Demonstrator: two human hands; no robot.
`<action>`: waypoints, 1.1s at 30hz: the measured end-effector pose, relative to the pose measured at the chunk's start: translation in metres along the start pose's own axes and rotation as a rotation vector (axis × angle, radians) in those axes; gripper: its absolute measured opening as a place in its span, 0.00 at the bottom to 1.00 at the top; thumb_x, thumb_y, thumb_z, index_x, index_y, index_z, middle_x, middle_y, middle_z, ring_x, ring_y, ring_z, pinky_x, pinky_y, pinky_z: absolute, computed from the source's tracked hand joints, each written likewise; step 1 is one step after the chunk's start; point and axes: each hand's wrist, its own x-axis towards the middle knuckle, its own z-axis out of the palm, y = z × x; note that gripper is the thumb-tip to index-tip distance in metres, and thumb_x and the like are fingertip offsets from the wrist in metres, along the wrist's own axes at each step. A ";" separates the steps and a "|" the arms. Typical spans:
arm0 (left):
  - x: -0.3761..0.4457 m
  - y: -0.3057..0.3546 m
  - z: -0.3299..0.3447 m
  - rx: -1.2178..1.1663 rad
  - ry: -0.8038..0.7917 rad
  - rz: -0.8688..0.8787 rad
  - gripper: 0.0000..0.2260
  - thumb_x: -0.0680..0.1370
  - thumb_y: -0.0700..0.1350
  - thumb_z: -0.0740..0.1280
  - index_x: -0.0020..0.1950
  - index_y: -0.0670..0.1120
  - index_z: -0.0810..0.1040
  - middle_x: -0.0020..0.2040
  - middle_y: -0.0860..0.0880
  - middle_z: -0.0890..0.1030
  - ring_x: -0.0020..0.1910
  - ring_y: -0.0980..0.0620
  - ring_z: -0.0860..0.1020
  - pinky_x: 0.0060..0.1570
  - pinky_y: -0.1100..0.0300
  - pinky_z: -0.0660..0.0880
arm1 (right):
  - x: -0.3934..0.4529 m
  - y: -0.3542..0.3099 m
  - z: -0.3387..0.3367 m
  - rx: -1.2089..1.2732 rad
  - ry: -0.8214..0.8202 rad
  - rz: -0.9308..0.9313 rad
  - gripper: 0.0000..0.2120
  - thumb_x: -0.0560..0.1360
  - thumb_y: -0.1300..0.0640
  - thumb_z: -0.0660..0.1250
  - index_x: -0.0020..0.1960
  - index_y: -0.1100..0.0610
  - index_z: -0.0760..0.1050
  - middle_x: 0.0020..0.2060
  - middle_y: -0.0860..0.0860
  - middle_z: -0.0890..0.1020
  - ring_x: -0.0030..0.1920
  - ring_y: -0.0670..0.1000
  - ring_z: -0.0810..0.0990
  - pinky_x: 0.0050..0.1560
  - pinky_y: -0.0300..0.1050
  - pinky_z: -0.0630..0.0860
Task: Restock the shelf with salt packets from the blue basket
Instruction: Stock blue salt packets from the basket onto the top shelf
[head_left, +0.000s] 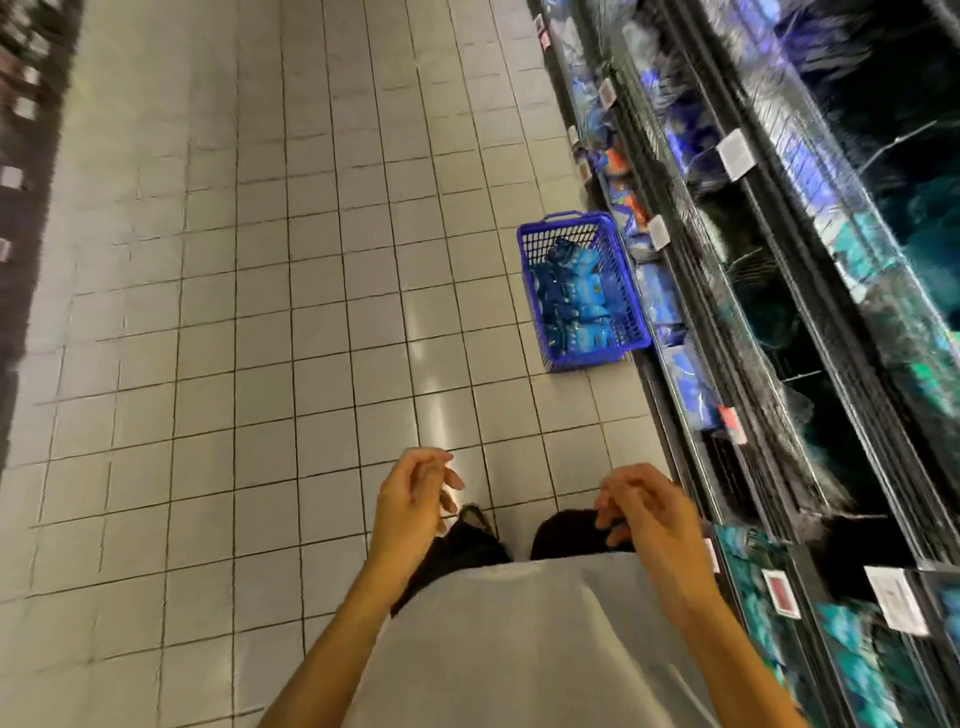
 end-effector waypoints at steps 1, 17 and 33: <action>0.016 0.013 -0.002 0.006 -0.010 0.016 0.09 0.85 0.40 0.60 0.54 0.46 0.79 0.40 0.49 0.84 0.34 0.51 0.79 0.29 0.59 0.73 | 0.004 -0.001 -0.003 -0.003 0.022 0.014 0.11 0.81 0.65 0.64 0.43 0.54 0.80 0.35 0.56 0.83 0.33 0.51 0.80 0.30 0.40 0.76; 0.216 0.148 0.054 -0.056 0.073 -0.120 0.10 0.86 0.41 0.58 0.57 0.40 0.78 0.45 0.41 0.82 0.36 0.47 0.79 0.31 0.56 0.74 | 0.241 -0.092 -0.020 0.020 0.039 0.125 0.08 0.81 0.65 0.64 0.44 0.65 0.77 0.32 0.55 0.81 0.30 0.51 0.77 0.28 0.44 0.72; 0.445 0.255 0.077 0.298 -0.274 -0.170 0.10 0.85 0.45 0.59 0.54 0.44 0.79 0.45 0.45 0.84 0.36 0.50 0.81 0.34 0.58 0.78 | 0.468 -0.156 0.046 -0.019 0.117 0.303 0.09 0.76 0.64 0.69 0.40 0.53 0.76 0.28 0.49 0.81 0.25 0.44 0.76 0.23 0.37 0.71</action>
